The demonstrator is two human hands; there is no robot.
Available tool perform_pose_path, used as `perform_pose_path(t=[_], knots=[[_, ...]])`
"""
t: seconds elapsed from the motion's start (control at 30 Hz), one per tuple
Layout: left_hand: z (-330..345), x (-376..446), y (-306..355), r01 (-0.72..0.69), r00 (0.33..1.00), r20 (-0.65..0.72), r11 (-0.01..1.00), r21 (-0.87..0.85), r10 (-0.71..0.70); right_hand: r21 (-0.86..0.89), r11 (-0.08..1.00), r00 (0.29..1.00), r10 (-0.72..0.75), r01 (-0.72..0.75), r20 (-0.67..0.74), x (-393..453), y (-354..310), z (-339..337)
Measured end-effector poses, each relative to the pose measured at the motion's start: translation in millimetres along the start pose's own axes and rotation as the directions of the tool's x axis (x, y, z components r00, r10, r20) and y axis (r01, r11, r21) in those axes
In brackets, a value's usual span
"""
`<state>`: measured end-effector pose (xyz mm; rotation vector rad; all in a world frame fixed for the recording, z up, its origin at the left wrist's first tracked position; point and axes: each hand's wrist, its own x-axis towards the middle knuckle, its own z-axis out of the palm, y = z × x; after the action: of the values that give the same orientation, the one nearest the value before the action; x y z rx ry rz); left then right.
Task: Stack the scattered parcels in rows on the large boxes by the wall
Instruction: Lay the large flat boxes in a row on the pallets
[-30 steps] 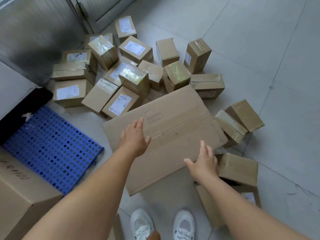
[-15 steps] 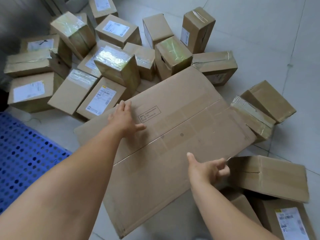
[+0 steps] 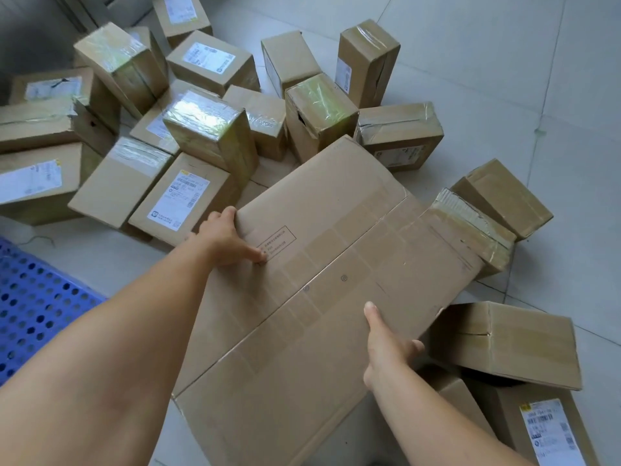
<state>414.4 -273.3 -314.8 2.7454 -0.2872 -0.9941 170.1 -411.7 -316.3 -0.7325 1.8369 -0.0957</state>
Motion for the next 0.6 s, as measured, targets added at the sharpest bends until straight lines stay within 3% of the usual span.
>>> perform_pose_path(t=[0.17, 0.43, 0.6], knots=[[3.8, -29.8, -17.8, 0.026, 0.998, -0.054, 0.983, -0.182, -0.036, -0.022, 0.998, 0.998, -0.056, 0.057, 0.033, -13.7, -2.0, -15.4], [-69.2, -108.8, 3.2, 0.053, 0.983, -0.163, 0.980, -0.191, -0.085, -0.100, 0.982, 0.986, -0.159, 0.162, 0.043, -78.5, -40.7, -43.1], [-109.0, -165.3, 7.1, 0.113, 0.968, -0.190, 0.962, -0.249, -0.163, -0.181, 0.961, 0.973, -0.187, 0.209, 0.132, -127.5, -76.8, -69.7]])
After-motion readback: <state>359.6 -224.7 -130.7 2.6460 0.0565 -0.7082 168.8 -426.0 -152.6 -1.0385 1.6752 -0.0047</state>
